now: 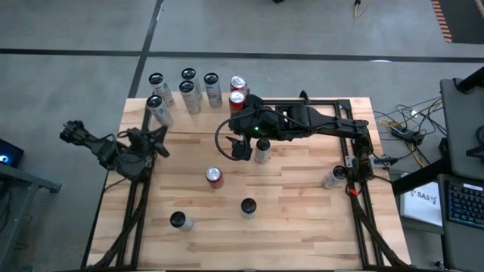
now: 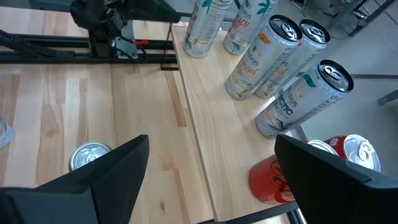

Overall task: Place canned beverage on shelf
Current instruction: Put the top white pink soda can on the shelf aligned with the other white pink soda can

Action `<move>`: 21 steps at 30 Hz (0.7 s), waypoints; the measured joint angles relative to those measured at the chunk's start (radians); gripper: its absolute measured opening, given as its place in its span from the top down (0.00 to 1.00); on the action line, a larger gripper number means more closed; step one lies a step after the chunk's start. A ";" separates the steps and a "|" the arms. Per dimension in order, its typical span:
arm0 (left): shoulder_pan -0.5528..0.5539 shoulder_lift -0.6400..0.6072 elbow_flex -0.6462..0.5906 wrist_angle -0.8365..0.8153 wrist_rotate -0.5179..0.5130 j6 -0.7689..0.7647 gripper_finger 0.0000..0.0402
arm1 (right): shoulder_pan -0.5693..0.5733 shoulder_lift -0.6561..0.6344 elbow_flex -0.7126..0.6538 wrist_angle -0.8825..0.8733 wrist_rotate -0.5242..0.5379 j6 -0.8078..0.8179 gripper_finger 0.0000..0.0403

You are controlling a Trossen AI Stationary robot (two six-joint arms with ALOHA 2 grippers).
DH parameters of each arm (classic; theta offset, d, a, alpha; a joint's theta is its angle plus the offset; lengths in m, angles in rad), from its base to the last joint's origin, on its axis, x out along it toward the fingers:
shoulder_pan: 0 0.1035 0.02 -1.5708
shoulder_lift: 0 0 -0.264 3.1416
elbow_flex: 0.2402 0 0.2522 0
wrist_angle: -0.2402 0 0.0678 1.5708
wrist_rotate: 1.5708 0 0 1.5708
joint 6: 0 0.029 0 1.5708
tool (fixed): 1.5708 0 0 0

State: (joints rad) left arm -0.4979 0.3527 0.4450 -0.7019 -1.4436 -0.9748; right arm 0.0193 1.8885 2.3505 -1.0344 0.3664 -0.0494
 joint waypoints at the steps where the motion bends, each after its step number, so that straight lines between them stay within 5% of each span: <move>1: 0.002 0.000 0.000 0.001 -0.018 0.006 1.00 | 0.000 0.000 0.000 0.000 0.000 0.000 0.16; 21: 0.083 -0.081 -0.007 -0.032 -0.065 0.153 1.00 | 0.000 0.000 0.000 0.000 0.000 -0.003 0.16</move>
State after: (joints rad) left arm -0.4152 0.2720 0.4382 -0.7334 -1.5085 -0.8214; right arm 0.0189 1.8885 2.3505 -1.0339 0.3668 -0.0527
